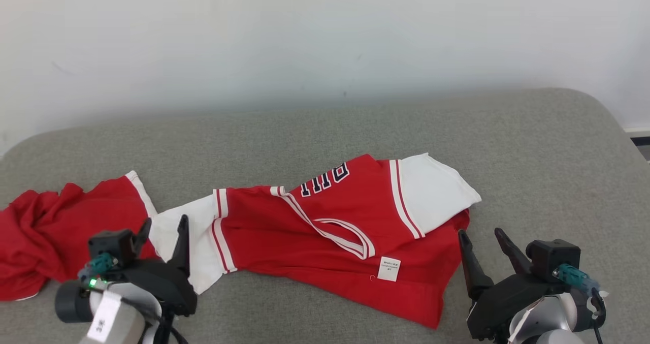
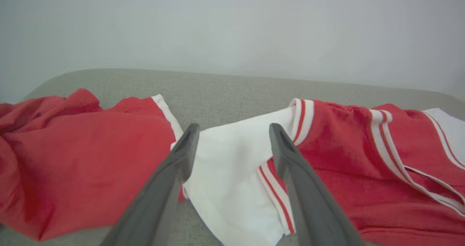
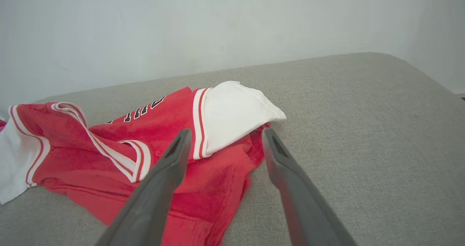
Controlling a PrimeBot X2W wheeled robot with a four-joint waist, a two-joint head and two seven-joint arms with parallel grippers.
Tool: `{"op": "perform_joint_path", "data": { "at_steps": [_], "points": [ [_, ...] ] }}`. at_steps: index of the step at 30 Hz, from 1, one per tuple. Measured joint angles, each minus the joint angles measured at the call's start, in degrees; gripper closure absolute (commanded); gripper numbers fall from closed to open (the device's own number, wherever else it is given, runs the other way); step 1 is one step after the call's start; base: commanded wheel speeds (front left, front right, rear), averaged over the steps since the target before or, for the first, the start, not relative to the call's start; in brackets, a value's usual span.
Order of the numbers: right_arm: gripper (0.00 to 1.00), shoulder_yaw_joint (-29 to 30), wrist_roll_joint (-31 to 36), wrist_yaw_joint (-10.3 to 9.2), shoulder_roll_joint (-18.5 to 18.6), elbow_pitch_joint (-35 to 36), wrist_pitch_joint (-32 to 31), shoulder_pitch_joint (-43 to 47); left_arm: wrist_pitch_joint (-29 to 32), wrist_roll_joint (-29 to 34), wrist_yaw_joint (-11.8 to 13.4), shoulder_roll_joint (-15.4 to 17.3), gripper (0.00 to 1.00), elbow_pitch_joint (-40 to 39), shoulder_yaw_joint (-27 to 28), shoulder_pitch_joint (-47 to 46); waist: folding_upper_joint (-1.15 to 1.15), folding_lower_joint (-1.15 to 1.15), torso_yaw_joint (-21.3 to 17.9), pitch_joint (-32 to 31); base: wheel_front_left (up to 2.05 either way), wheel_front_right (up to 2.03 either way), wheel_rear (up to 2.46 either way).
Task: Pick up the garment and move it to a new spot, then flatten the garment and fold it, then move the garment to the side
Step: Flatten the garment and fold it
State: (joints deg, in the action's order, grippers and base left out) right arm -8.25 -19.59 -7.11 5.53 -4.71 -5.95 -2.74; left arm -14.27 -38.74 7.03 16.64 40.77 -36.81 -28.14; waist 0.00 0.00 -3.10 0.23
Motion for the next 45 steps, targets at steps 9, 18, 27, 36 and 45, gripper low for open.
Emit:
{"op": "perform_joint_path", "data": {
  "at_steps": [9, 18, 27, 36, 45],
  "points": [
    [0.0, 1.24, -0.07, -0.01, 0.02, 1.13, 2.38, 1.22, -0.08, 4.46, 0.02, 2.4, 0.0, -16.18, 2.47, 8.22, 0.0, 0.0, 1.85, -2.03, 0.0, 0.0, 0.0],
    [0.0, 2.15, -0.6, 0.37, 0.02, 2.68, 6.31, 2.61, -0.15, 5.91, 0.09, 2.19, 0.0, -22.17, 14.26, 20.11, 0.0, 0.0, 2.55, -3.06, 0.0, 0.0, 0.0],
    [0.0, 3.03, -1.55, 1.16, 0.66, 3.01, 7.95, 5.72, 1.27, 10.17, 0.09, 2.0, 0.0, -27.46, 19.01, 29.18, 0.0, 0.0, 3.14, -3.2, 0.0, 0.0, 0.0],
    [0.0, 2.43, -1.56, 2.09, 0.96, 2.89, 8.0, 5.97, 5.98, 13.65, 0.09, 2.87, 0.0, -34.12, 18.34, 30.25, 0.0, 0.0, 3.99, -2.11, 0.0, 0.0, 0.0],
    [0.0, 2.04, -1.56, 2.15, 1.01, 2.68, 8.04, 5.86, 10.12, 16.23, 0.09, 1.99, 0.0, -38.61, 20.7, 30.95, 0.0, 0.0, 3.75, -1.49, 0.0, 0.0, 0.0]
  ]
}}
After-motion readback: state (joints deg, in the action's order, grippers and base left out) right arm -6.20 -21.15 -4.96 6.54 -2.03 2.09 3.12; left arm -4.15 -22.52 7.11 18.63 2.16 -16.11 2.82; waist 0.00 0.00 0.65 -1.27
